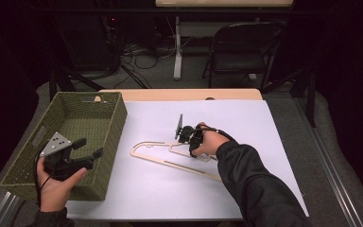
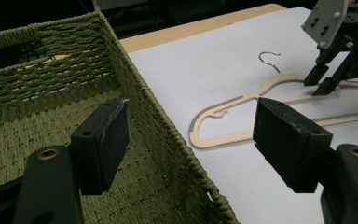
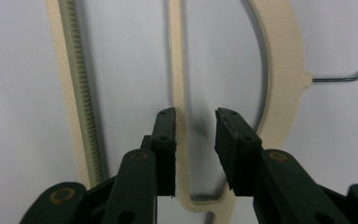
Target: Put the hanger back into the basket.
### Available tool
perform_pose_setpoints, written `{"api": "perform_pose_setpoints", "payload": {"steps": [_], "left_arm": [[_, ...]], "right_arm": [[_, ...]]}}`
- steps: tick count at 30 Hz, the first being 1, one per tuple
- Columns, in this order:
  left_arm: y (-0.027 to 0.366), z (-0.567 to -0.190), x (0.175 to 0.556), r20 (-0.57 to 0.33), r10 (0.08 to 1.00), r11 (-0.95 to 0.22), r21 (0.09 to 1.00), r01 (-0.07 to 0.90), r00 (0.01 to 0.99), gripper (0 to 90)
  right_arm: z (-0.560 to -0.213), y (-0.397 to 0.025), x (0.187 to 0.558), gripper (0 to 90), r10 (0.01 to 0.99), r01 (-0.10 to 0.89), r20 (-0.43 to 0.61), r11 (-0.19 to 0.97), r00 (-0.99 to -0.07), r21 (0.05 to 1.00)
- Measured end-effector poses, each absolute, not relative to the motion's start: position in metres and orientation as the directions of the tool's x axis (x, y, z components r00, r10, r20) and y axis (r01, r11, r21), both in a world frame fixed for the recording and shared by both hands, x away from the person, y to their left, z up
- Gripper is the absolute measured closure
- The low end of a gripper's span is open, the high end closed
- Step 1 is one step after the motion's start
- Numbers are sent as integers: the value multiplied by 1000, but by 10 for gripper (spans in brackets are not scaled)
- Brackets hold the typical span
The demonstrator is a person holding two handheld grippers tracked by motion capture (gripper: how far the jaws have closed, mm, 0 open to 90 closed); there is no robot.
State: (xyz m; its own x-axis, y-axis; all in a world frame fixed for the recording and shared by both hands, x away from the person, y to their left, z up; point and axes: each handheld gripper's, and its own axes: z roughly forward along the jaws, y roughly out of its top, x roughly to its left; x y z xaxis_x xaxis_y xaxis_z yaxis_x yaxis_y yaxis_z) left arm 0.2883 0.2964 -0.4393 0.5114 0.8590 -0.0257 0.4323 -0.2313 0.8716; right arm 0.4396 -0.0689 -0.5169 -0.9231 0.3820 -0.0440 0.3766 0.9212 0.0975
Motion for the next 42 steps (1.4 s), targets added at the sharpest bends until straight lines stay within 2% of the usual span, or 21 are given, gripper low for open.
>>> {"api": "perform_pose_setpoints", "payload": {"steps": [3, 6, 12, 20, 24, 42], "left_arm": [[297, -439, 288, -28, 860, -228, 872, 434, 510, 268], [296, -440, 288, -28, 859, -230, 871, 433, 511, 268], [296, -440, 289, -26, 858, -233, 871, 433, 514, 268], [296, -440, 289, -28, 858, -231, 872, 432, 513, 268], [295, -440, 289, -29, 857, -231, 871, 434, 514, 268], [296, -439, 288, -27, 858, -230, 873, 431, 512, 268]], "right_arm": [[-517, -66, 440, 700, 375, 372, -38, 926, -926, 70], [-521, -66, 439, 711, 380, 376, -34, 922, -924, 93], [-526, -65, 439, 722, 368, 366, -34, 928, -929, 67], [-527, -64, 439, 777, 365, 364, -3, 929, -931, 59], [-527, -63, 438, 844, 360, 359, -3, 932, -933, 55], [-526, -63, 438, 854, 352, 352, 14, 935, -936, 44]]}}
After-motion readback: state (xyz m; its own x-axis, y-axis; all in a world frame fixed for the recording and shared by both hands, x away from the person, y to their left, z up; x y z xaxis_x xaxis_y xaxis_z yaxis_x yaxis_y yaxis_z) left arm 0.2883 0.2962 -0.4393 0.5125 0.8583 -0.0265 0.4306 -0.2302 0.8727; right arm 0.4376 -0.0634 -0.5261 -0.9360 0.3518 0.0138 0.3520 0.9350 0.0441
